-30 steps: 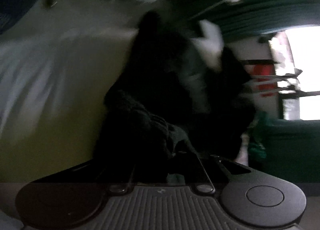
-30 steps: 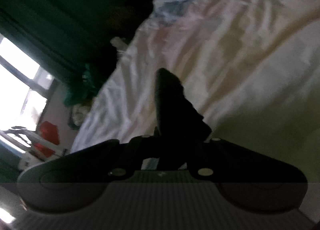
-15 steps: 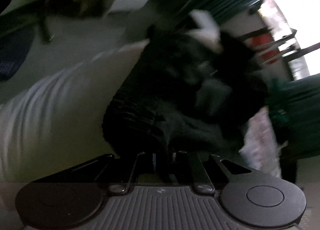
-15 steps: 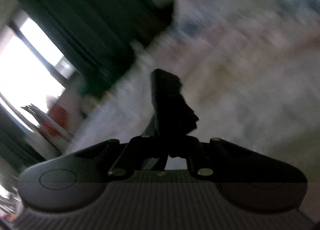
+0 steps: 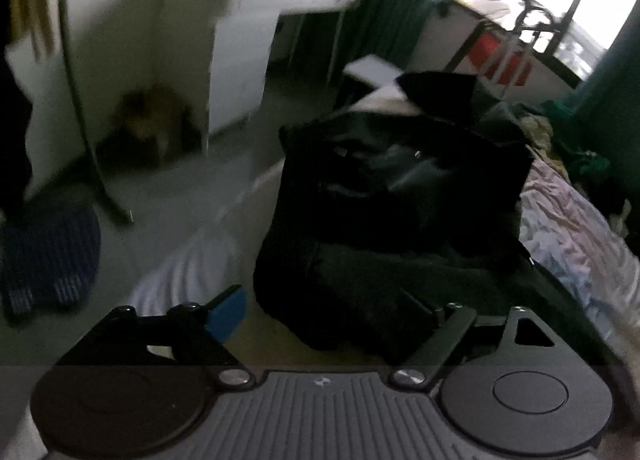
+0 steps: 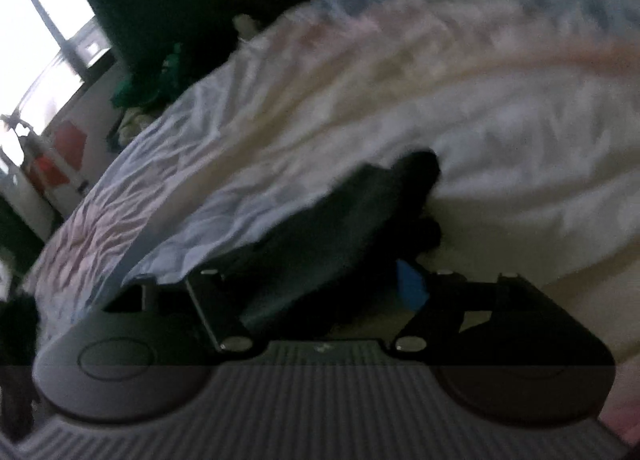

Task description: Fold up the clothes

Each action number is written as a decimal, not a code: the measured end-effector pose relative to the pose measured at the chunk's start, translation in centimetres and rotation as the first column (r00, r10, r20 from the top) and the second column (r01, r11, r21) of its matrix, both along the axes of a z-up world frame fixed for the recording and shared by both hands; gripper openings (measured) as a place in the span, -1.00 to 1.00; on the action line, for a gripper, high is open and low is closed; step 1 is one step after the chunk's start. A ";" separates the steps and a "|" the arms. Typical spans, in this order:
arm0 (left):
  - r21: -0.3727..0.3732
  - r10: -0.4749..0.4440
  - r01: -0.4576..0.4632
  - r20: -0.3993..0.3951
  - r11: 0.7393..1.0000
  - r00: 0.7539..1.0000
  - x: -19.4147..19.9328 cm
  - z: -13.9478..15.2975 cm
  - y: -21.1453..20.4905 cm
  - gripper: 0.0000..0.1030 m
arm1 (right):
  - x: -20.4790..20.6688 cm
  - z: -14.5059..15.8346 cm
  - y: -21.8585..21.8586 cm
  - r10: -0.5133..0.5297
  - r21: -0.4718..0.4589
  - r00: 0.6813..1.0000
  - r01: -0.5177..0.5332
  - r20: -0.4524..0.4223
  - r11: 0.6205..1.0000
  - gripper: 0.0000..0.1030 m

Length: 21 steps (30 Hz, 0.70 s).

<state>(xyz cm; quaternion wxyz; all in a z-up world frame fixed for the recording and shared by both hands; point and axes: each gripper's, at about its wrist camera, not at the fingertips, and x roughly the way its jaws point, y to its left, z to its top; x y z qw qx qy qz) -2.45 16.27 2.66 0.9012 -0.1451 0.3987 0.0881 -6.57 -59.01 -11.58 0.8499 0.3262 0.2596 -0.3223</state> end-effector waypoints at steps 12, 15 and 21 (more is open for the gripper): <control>0.162 -0.225 0.194 0.196 0.967 0.955 -0.1 4.6 -12.5 0.92 | 3.5 9.7 15.3 0.351 -0.210 0.932 -0.327 0.089 0.921 0.46; 0.187 -0.275 0.236 0.219 0.953 0.936 1.2 4.6 -15.8 0.92 | 4.7 11.0 19.6 0.427 -0.243 0.898 -0.393 0.106 0.887 0.46; 0.235 -0.329 0.275 0.232 0.932 0.915 4.3 1.8 -20.2 0.93 | 6.9 10.9 26.2 0.535 -0.270 0.834 -0.488 0.134 0.830 0.46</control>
